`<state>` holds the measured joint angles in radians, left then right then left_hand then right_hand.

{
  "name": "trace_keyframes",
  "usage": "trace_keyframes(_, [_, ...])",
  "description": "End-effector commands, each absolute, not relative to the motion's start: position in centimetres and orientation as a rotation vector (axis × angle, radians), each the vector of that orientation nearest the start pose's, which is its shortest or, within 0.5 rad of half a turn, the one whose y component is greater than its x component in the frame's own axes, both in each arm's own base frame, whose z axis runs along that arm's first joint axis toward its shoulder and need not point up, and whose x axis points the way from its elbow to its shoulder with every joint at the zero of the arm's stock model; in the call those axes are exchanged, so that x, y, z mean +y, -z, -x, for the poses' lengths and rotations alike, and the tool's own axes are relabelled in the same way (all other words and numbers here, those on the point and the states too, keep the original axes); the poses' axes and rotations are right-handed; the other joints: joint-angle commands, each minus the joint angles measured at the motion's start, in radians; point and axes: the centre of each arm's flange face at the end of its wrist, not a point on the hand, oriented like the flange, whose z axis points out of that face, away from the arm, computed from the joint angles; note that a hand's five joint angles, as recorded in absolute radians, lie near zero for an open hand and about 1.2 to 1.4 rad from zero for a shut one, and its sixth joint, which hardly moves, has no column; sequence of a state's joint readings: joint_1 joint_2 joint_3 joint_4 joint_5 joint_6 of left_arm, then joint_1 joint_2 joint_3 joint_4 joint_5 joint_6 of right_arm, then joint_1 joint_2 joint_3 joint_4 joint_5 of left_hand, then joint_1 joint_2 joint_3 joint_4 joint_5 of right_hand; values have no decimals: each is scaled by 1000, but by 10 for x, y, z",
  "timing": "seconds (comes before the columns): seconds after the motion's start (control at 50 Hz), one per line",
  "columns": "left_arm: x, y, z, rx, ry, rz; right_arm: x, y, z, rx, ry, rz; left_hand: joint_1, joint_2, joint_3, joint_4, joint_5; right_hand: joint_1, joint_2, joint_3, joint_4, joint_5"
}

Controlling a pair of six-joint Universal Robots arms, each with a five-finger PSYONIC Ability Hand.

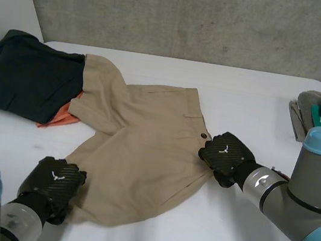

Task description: Fold the laundry.

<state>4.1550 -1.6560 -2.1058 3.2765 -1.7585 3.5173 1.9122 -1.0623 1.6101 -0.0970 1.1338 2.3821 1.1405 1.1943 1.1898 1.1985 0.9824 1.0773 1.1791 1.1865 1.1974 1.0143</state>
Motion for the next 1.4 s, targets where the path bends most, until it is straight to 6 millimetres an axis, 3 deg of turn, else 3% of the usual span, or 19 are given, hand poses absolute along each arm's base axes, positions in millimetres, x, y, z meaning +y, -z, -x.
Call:
trace_keyframes(0.02, [-131, -197, 215, 2375, 1732, -1008, -258, -172, -265, 2026, 1641, 1583, 256, 202, 206, 198, 239, 319, 217, 210, 199, 207])
trace_keyframes(0.1, [-136, -245, 209, 2288, 1943, -888, -256, -226, -252, 2043, 1762, 1514, 256, 202, 206, 198, 239, 319, 217, 210, 199, 207])
trace_keyframes(0.2, [-139, -308, 200, 2149, 2224, -745, -236, -312, -234, 1993, 1967, 1389, 256, 202, 206, 198, 239, 319, 217, 210, 199, 207])
trace_keyframes(0.28, [-141, -329, 197, 2123, 2319, -699, -217, -350, -216, 2007, 2019, 1318, 256, 202, 206, 198, 239, 319, 217, 210, 199, 207])
trace_keyframes(0.34, [-148, -329, 197, 2148, 2311, -688, -213, -351, -212, 2035, 1970, 1332, 256, 202, 206, 198, 239, 319, 217, 210, 199, 207])
trace_keyframes(0.42, [-169, -307, 205, 2270, 2202, -715, -206, -339, -223, 1998, 1867, 1438, 256, 202, 206, 198, 239, 319, 217, 210, 199, 207])
trace_keyframes(0.5, [-208, -268, 221, 2380, 2063, -756, -216, -314, -235, 2056, 1762, 1512, 256, 202, 206, 198, 239, 319, 217, 210, 199, 207])
trace_keyframes(0.66, [-291, -232, 251, 2357, 2083, -714, -284, -249, -265, 2224, 1701, 1421, 256, 202, 206, 198, 239, 319, 217, 210, 199, 207])
trace_keyframes(0.76, [-332, -244, 267, 2256, 2205, -683, -324, -238, -283, 2175, 1896, 1285, 256, 202, 206, 198, 239, 319, 217, 210, 199, 207])
trace_keyframes(0.84, [-363, -278, 277, 2064, 2423, -606, -360, -263, -296, 1979, 2244, 1099, 256, 202, 206, 198, 239, 319, 217, 210, 199, 207])
trace_keyframes(0.86, [-372, -303, 278, 1931, 2552, -548, -371, -286, -300, 1850, 2406, 1000, 256, 202, 206, 198, 239, 319, 217, 210, 199, 207])
trace_keyframes(0.92, [-382, -345, 276, 1694, 2746, -417, -381, -328, -303, 1607, 2641, 819, 256, 202, 206, 198, 239, 319, 217, 210, 199, 207])
trace_keyframes(0.94, [-384, -373, 272, 1522, 2865, -316, -381, -360, -301, 1424, 2769, 681, 256, 202, 206, 198, 239, 319, 217, 210, 199, 207])
trace_keyframes(1.02, [-372, -434, 261, 1163, 3088, -121, -366, -421, -297, 1046, 2917, 425, 256, 202, 206, 198, 239, 319, 217, 210, 199, 207])
trace_keyframes(1.08, [-359, -448, 262, 1142, 3132, -159, -361, -431, -296, 993, 2920, 412, 256, 202, 206, 198, 239, 319, 217, 210, 199, 207])
trace_keyframes(1.22, [-347, -417, 261, 1405, 3031, -330, -364, -403, -306, 1151, 2808, 563, 256, 202, 206, 198, 239, 319, 217, 210, 199, 207])
trace_keyframes(1.3, [-343, -374, 258, 1595, 2915, -401, -372, -358, -308, 1367, 2704, 652, 256, 202, 206, 198, 239, 319, 217, 210, 199, 207])
trace_keyframes(1.38, [-334, -312, 260, 1846, 2763, -516, -373, -300, -310, 1590, 2571, 792, 256, 202, 206, 198, 239, 319, 217, 210, 199, 207])
trace_keyframes(1.4, [-329, -285, 261, 1947, 2694, -573, -371, -277, -310, 1664, 2521, 847, 256, 202, 206, 198, 239, 319, 217, 210, 199, 207])
